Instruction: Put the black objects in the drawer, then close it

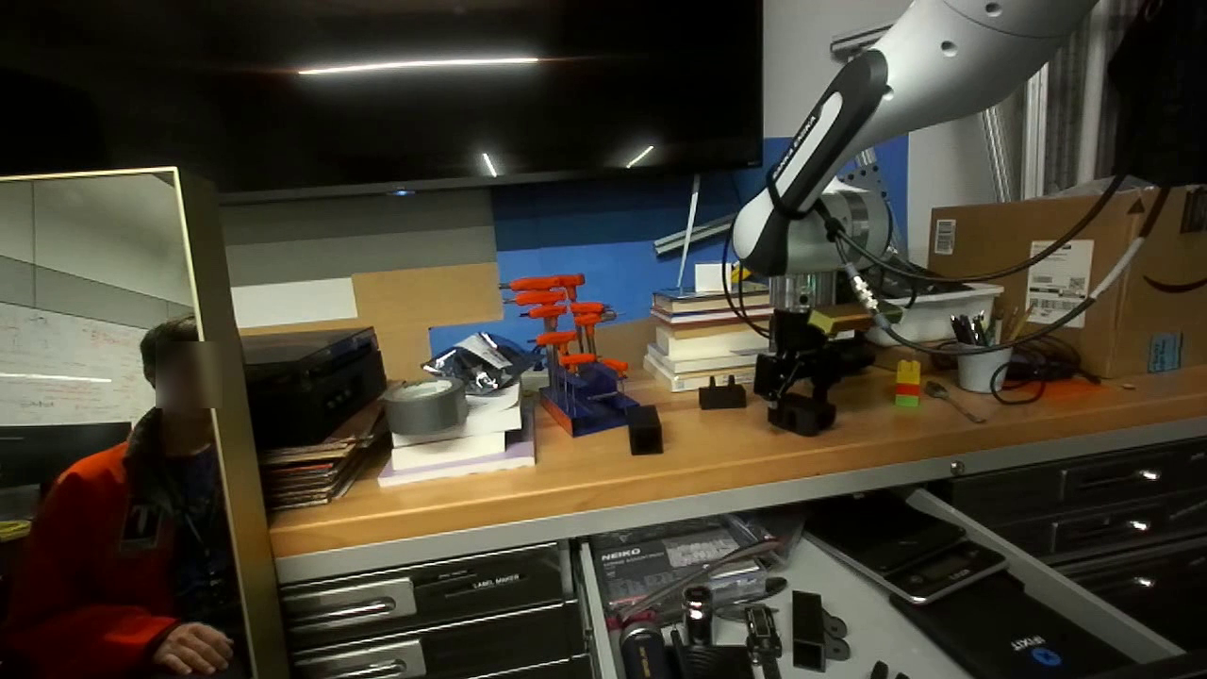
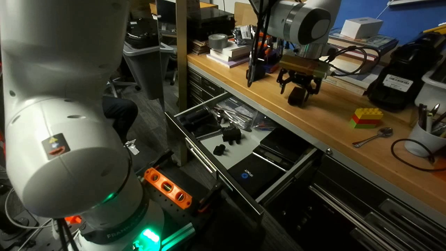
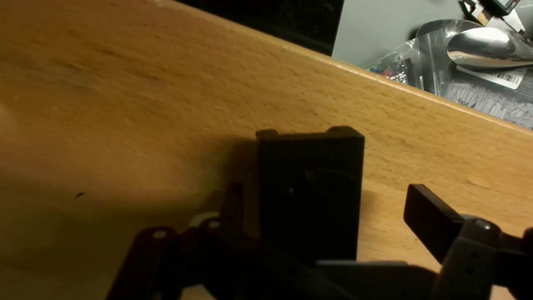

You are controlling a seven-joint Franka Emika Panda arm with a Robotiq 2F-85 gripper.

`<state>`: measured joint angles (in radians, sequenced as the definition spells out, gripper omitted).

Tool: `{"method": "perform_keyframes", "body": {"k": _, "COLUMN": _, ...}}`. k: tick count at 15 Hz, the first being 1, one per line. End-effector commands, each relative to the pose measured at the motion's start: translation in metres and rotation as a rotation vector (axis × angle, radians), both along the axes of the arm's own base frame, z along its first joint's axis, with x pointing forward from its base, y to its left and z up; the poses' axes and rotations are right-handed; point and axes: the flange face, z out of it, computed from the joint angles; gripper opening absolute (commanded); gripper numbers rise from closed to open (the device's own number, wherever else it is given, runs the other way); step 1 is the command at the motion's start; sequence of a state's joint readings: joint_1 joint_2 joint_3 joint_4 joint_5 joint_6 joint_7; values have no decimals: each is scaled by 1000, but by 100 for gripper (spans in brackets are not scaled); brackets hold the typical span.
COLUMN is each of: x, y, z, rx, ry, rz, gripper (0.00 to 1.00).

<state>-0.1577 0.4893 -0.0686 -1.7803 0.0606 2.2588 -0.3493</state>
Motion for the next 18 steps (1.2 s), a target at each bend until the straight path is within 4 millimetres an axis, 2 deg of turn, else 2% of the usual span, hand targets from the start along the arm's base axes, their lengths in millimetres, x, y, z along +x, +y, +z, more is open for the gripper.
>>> {"method": "perform_keyframes", "body": {"k": 1, "x": 10, "y": -2, "z": 1, "rx": -5, "ry": 6, "rz": 15, "gripper": 100}}
{"method": "perform_keyframes", "body": {"k": 2, "x": 10, "y": -2, "z": 0, "rx": -5, "ry": 5, "rz": 19, "gripper": 75}}
{"method": "perform_keyframes", "body": {"k": 3, "x": 11, "y": -2, "z": 0, "rx": -4, "ry": 5, "rz": 19, "gripper": 75}}
{"method": "perform_keyframes", "body": {"k": 9, "x": 12, "y": 0, "z": -1, "rx": -1, "ry": 9, "rz": -7, "gripper": 27}}
{"method": "perform_keyframes", "body": {"k": 13, "x": 0, "y": 2, "z": -3, "rx": 6, "ry": 48, "rz": -106, "gripper": 25}}
{"method": "perform_keyframes", "body": {"k": 18, "x": -42, "y": 17, "z": -4, "rx": 82, "ry": 88, "rz": -242, "gripper": 25}}
